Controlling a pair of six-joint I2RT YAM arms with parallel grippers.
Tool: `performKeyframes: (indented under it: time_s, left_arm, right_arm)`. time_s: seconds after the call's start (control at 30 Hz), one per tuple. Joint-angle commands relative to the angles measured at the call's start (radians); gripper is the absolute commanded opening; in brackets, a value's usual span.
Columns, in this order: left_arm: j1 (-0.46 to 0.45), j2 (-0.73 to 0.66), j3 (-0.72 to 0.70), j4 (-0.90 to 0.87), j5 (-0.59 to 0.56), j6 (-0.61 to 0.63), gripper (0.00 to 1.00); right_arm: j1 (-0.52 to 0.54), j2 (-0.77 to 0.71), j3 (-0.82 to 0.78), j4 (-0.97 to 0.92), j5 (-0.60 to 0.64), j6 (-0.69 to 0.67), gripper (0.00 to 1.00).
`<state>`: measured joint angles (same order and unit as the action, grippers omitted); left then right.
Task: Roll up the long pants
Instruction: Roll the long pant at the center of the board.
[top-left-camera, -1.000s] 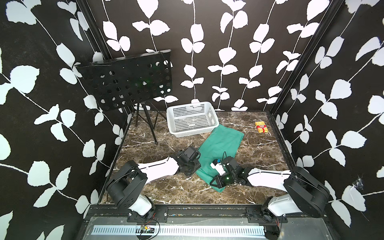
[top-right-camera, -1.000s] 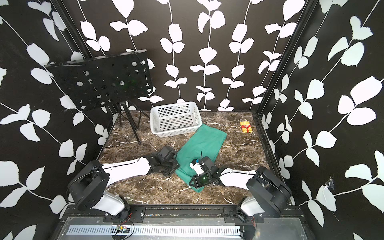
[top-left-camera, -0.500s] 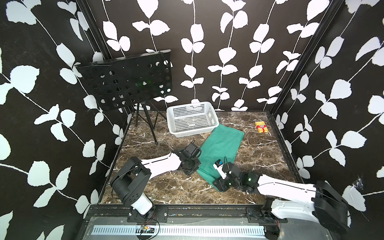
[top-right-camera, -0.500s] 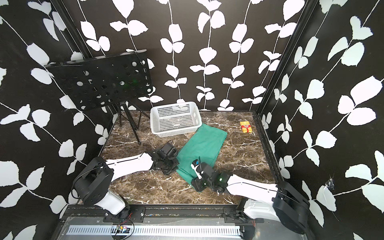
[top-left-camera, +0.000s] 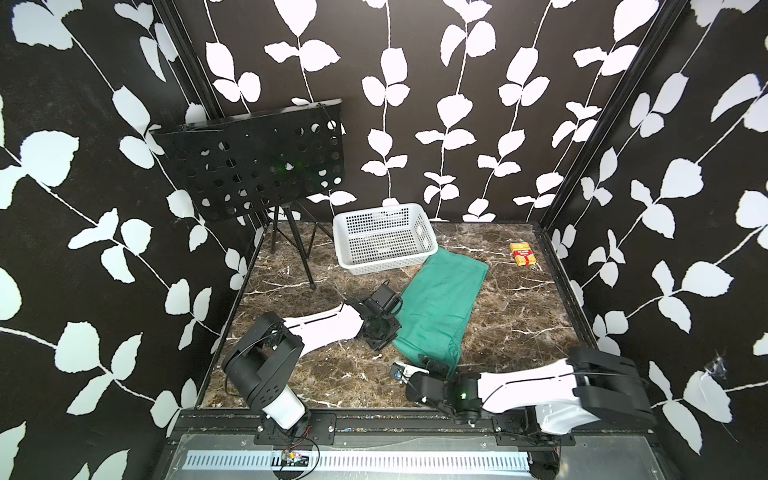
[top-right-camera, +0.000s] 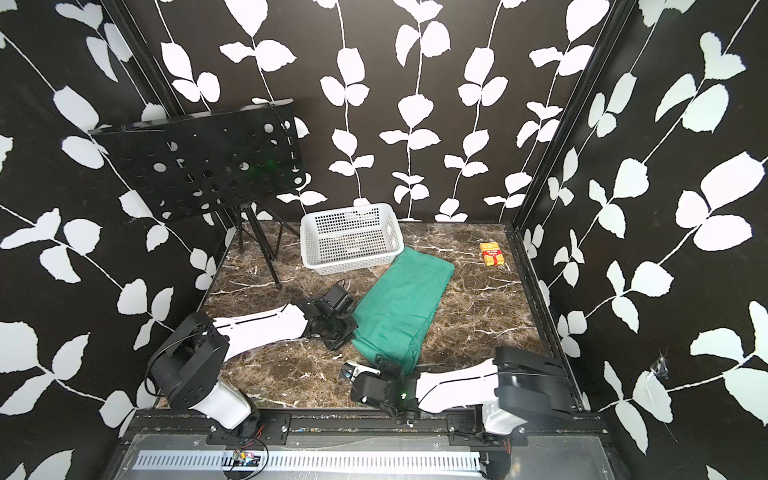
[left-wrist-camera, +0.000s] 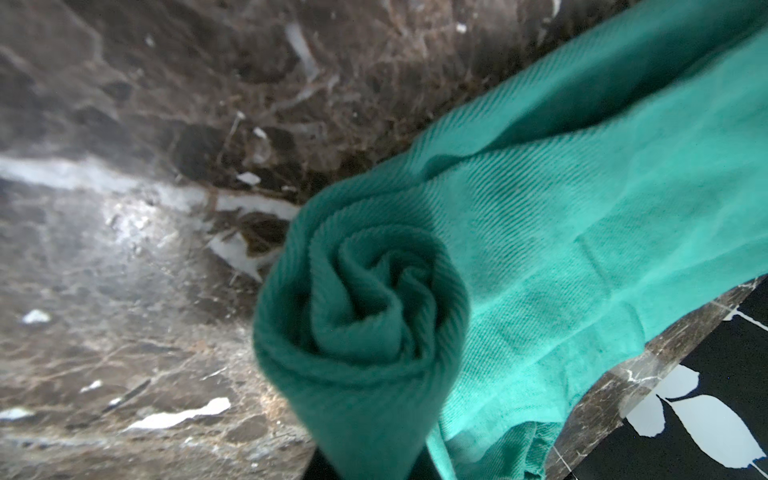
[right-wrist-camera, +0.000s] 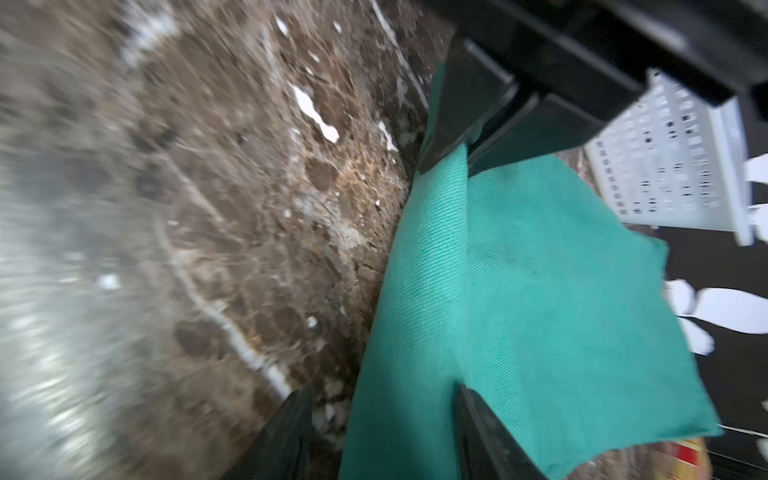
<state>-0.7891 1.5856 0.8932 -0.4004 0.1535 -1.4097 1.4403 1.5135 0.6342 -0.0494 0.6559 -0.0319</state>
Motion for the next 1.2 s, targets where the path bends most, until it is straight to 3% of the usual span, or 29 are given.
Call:
performKeyframes:
  time_s: [0.0, 0.1, 0.37, 0.47, 0.57, 0.67, 0.77, 0.97, 1.17]
  left_arm:
    - [0.005, 0.007, 0.014, -0.052, 0.011, -0.008, 0.0]
    - [0.005, 0.007, 0.016, -0.056, 0.013, -0.015, 0.0]
    - [0.005, -0.005, 0.024, -0.061, 0.013, -0.018, 0.0]
    - [0.008, -0.013, 0.056, -0.077, -0.017, 0.016, 0.25]
    - [0.014, -0.036, 0.113, -0.136, -0.07, 0.061, 0.53]
    - [0.014, -0.084, 0.113, -0.136, -0.11, 0.075, 0.65]
    - [0.014, -0.151, 0.056, -0.099, -0.12, 0.061, 0.68]
    - [-0.003, -0.303, -0.083, -0.055, -0.136, 0.013, 0.69]
    - [-0.073, -0.351, -0.151, -0.017, -0.128, 0.002, 0.7]
  right_arm:
    - [0.003, 0.058, 0.058, 0.024, 0.181, -0.047, 0.57]
    - [-0.001, 0.122, 0.075, -0.002, 0.201, -0.026, 0.49]
    - [-0.049, 0.155, 0.12, -0.186, 0.178, 0.149, 0.13]
    - [-0.08, 0.096, 0.107, -0.205, 0.083, 0.197, 0.03]
    - [-0.128, 0.021, 0.087, -0.2, -0.115, 0.229, 0.0]
    - [-0.19, -0.022, 0.067, -0.173, -0.35, 0.243, 0.0]
    - [-0.259, -0.053, 0.044, -0.143, -0.55, 0.261, 0.0]
    - [-0.402, -0.082, -0.005, -0.071, -0.817, 0.286, 0.0]
    - [-0.536, -0.058, -0.011, -0.02, -1.098, 0.307, 0.0]
